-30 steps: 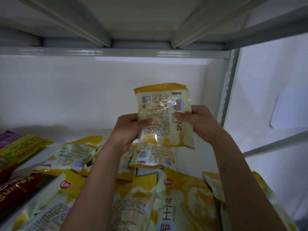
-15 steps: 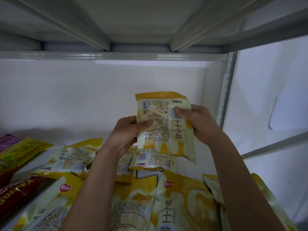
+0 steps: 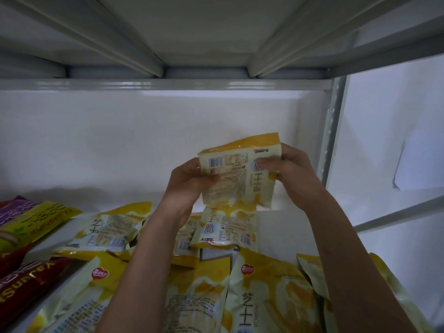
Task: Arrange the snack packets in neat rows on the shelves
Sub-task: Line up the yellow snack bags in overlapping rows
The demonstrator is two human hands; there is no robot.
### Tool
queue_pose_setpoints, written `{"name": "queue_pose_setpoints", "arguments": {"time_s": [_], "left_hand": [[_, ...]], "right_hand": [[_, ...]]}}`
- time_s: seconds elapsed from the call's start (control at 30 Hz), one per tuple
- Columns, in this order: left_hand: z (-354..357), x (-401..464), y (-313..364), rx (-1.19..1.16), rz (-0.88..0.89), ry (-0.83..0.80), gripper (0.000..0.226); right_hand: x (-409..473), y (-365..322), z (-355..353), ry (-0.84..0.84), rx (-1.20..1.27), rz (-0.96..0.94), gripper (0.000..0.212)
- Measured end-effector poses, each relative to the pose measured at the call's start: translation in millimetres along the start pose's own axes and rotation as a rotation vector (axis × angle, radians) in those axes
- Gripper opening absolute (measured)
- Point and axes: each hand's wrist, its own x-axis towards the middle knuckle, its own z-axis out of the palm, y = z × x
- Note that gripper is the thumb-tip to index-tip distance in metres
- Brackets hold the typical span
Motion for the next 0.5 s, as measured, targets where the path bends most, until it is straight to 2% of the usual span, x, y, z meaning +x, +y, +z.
{"name": "queue_pose_setpoints", "arguments": {"time_s": [0.1, 0.17, 0.27, 0.33, 0.4, 0.43, 0.5], "left_hand": [[0, 0, -1, 0.065, 0.08, 0.073, 0.03], [-2, 4, -4, 0.168, 0.122, 0.165, 0.041], [-9, 12, -11, 0.111, -0.033, 0.299, 0.042], [-11, 11, -13, -0.112, -0.249, 0.254, 0.031], [-12, 6, -10, -0.326, -0.434, 0.13, 0.046], [-11, 3, -7, -0.367, -0.47, 0.075, 0.054], [-10, 0, -3, -0.371, -0.44, 0.051, 0.042]], "right_hand": [[-1, 1, 3, 0.028, 0.036, 0.026, 0.024], [-2, 1, 5, 0.041, 0.044, 0.038, 0.029], [-2, 3, 8, 0.034, 0.052, 0.031, 0.019], [0, 7, 9, 0.039, 0.018, -0.009, 0.02], [-1, 10, 13, 0.018, -0.033, -0.083, 0.031], [-1, 12, 13, -0.007, -0.068, -0.108, 0.039], [-1, 16, 14, -0.071, -0.134, -0.118, 0.056]]}}
